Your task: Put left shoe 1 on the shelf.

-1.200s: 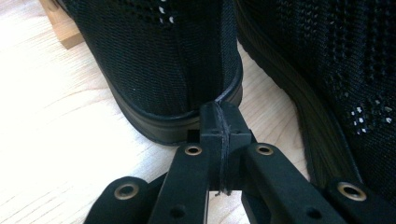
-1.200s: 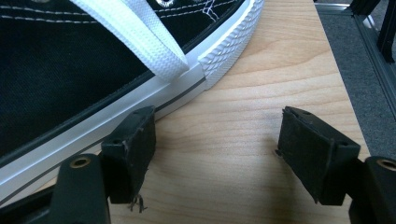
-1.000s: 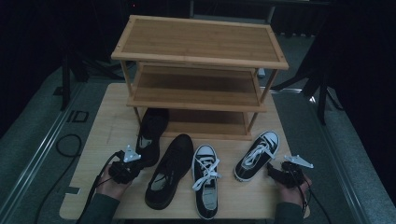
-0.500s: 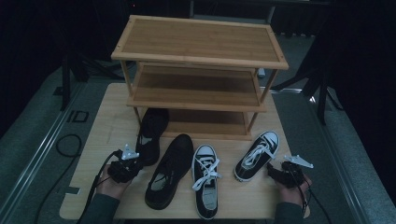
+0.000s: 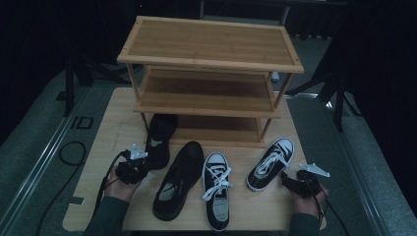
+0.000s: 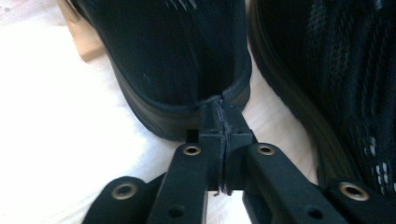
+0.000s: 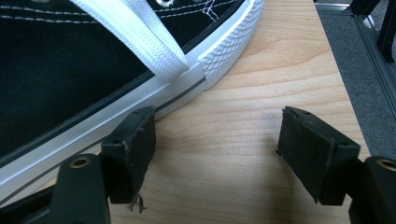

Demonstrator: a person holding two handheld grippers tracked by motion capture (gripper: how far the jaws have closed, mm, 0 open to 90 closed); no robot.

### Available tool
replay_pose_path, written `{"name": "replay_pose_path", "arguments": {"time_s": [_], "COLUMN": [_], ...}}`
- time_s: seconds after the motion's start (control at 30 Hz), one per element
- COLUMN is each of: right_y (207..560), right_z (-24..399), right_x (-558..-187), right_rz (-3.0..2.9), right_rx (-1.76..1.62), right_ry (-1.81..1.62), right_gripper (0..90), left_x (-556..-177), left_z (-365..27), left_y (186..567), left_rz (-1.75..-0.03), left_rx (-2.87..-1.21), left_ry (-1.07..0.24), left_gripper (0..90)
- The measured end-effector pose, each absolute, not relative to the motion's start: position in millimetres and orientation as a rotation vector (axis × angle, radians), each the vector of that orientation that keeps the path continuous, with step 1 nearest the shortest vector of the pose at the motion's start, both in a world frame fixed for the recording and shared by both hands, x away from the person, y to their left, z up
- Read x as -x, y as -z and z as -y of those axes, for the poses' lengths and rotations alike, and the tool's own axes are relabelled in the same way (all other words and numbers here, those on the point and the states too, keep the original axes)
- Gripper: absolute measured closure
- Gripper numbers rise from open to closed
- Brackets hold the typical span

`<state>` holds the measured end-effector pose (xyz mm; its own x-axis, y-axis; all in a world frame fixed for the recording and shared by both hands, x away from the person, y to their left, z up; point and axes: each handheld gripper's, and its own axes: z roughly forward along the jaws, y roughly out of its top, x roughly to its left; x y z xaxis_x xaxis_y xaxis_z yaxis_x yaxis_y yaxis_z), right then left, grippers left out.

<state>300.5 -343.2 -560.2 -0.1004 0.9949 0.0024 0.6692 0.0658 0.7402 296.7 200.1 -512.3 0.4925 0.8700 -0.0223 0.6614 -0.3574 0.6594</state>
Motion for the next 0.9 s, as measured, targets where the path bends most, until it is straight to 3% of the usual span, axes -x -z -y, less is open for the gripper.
{"name": "replay_pose_path", "arguments": {"time_s": [0.9], "right_y": [560], "right_z": [343], "right_x": [-301], "right_rz": [-1.826], "right_rx": [-1.654], "right_ry": [-0.811], "right_gripper": [27.4], "left_x": [-330], "left_z": [-189], "left_y": [502], "left_rz": [-1.301], "left_rx": [-2.117], "left_ry": [-0.517], "left_gripper": [89.7]}}
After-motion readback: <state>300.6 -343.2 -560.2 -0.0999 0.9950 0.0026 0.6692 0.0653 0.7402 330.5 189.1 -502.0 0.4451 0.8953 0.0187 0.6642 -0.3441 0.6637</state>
